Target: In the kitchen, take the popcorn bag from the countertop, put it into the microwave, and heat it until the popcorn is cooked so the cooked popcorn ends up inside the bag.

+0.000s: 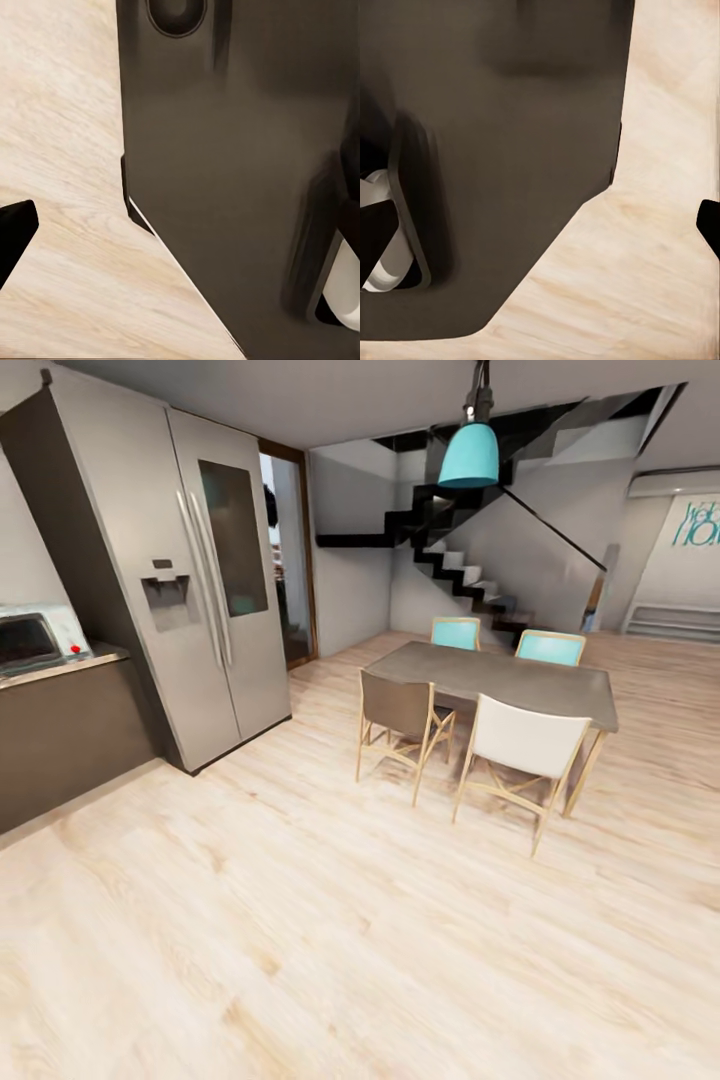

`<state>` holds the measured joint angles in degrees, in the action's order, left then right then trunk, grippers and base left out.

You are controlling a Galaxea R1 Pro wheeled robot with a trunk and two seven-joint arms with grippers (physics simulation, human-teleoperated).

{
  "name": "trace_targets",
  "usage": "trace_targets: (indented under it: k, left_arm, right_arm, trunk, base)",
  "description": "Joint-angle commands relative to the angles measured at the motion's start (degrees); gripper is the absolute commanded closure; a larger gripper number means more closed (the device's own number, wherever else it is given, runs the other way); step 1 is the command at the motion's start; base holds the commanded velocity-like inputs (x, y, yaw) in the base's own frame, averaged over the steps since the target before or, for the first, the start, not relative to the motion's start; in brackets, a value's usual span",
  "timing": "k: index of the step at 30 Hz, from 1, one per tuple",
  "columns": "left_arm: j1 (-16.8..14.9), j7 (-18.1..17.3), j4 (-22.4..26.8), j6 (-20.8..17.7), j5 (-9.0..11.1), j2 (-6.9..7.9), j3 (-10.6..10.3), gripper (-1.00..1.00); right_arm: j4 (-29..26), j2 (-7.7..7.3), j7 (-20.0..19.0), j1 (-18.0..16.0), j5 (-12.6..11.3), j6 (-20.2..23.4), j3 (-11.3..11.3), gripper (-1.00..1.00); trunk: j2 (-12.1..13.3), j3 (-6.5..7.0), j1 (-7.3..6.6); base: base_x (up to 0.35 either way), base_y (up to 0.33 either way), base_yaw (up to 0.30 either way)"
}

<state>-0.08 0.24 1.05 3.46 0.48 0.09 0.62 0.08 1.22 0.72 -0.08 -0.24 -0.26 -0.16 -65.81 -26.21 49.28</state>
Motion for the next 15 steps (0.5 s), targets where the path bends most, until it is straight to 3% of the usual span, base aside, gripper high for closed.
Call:
trace_targets:
  k: [1, 15]
  left_arm:
    - [0.0, 0.0, 0.0, 0.1, 0.0, 0.0, 0.0, -1.0]
    - [0.0, 0.0, 0.0, 0.1, -0.3, 0.0, -0.4, -1.0]
  right_arm:
    - [0.0, 0.01, 0.1, 0.0, 0.0, 0.0, 0.0, -1.0]
    - [-0.1, 0.0, 0.1, 0.0, 0.0, -2.6, 0.0, -1.0]
  trunk:
    - [0.0, -0.08, 0.0]
    - [0.0, -0.56, 0.0]
  base:
    - [0.0, 0.0, 0.299]
    - [0.0, 0.0, 0.299]
